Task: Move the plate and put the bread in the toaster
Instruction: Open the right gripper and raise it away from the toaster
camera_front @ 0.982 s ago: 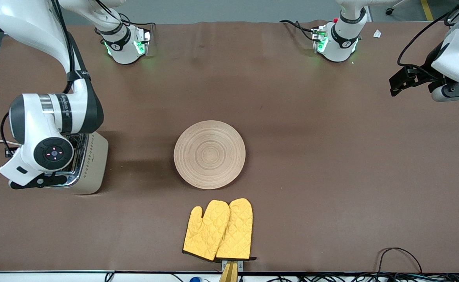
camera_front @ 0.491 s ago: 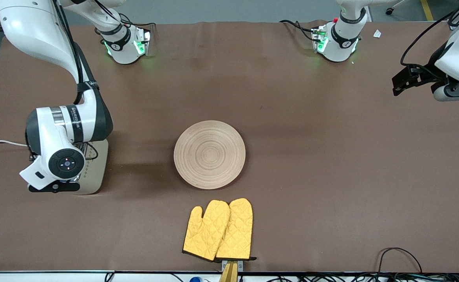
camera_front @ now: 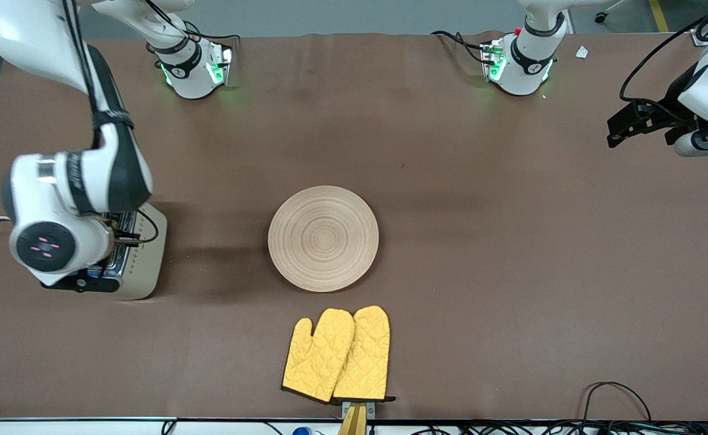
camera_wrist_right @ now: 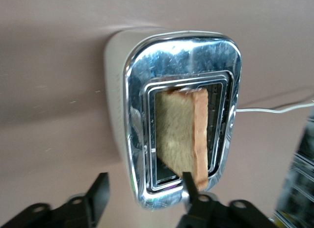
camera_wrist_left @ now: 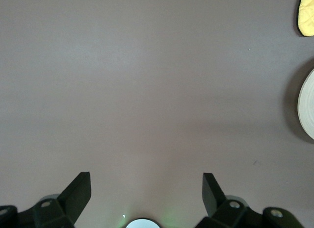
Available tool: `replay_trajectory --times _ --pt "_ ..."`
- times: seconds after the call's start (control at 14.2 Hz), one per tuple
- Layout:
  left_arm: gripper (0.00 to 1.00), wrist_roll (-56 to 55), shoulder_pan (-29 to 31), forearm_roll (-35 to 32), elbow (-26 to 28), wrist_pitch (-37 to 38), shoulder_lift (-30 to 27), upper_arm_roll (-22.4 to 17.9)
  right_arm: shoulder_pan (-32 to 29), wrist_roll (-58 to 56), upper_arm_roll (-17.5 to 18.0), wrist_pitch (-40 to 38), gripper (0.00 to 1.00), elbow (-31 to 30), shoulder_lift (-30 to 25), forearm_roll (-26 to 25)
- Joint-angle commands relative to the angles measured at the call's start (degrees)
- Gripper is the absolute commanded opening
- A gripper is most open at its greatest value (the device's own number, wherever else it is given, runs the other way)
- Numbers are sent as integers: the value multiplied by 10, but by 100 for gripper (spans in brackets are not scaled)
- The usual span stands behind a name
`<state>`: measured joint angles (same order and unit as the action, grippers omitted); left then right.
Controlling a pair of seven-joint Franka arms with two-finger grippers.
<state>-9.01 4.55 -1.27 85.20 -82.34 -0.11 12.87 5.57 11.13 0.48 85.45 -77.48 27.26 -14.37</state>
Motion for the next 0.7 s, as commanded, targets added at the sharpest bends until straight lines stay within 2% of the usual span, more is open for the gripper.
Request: replay_trajectory --times 0.0,0.28,0.63 --pt "100 -3 0 2 -2 7 -6 1 -9 -76 -35 -3 100 -23 -76 73" --pt "100 -2 0 0 -5 6 -5 2 -7 -108 -66 0 100 -65 -170 132" --pt "100 5 2 0 -6 6 -2 0 -6 -110 -77 6 100 -104 -257 137"
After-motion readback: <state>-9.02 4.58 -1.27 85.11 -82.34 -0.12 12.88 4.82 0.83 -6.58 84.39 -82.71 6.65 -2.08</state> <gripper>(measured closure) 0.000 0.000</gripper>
